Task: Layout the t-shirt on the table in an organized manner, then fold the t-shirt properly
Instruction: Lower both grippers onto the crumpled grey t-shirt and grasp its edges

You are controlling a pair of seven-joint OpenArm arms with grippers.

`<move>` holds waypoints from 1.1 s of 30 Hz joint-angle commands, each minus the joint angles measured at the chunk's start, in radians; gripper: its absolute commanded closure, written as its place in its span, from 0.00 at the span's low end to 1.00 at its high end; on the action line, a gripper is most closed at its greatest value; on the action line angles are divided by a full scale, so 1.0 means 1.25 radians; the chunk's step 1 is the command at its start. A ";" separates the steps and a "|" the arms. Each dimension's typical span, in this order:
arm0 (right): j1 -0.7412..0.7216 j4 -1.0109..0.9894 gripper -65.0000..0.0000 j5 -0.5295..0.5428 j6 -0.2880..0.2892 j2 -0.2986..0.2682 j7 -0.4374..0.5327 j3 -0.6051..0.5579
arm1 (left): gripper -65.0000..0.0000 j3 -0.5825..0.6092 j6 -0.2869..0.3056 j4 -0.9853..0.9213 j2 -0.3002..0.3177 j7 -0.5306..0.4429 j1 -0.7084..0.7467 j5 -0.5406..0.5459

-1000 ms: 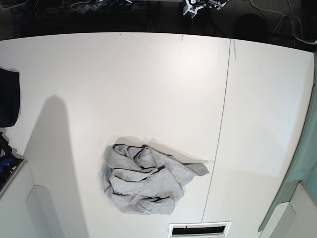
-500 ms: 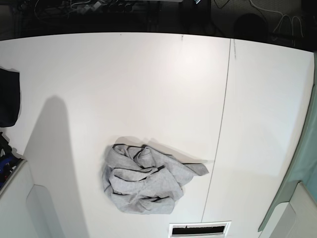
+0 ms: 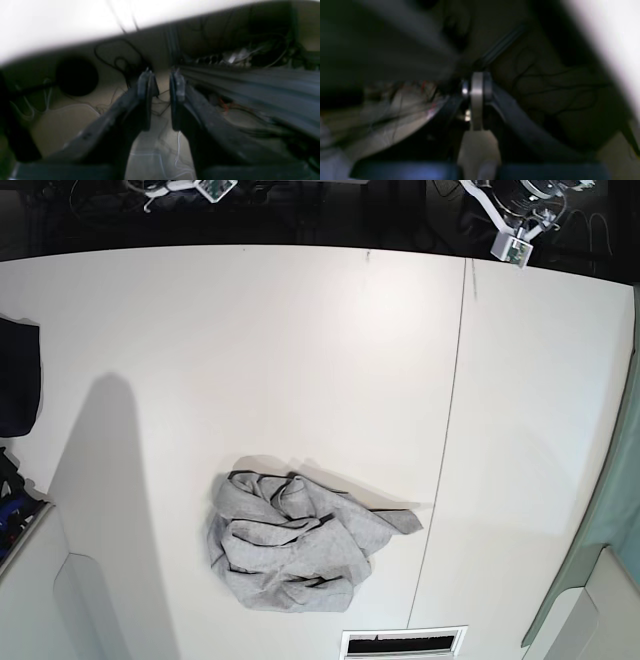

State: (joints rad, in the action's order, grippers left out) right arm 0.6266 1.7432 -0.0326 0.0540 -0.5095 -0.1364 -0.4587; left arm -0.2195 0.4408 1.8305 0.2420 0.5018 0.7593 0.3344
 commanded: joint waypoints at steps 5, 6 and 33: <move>-0.068 0.107 1.00 0.056 -0.005 -0.002 0.006 0.091 | 0.68 -0.058 0.001 0.112 0.075 -0.027 0.001 0.041; -0.095 0.110 1.00 0.064 -0.005 0.003 0.006 0.106 | 0.62 -0.062 0.000 0.122 0.092 -0.042 -0.005 0.050; -0.867 -0.492 0.50 0.058 -0.010 0.376 -0.078 0.249 | 0.46 0.387 -0.062 -0.519 0.101 -0.222 -0.901 -0.006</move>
State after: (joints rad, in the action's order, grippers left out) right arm -0.4297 1.1110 0.0391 0.0395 -0.0433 -0.2539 -0.1486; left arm 0.2695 0.3653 1.1637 0.3603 0.2466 -0.3424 0.3119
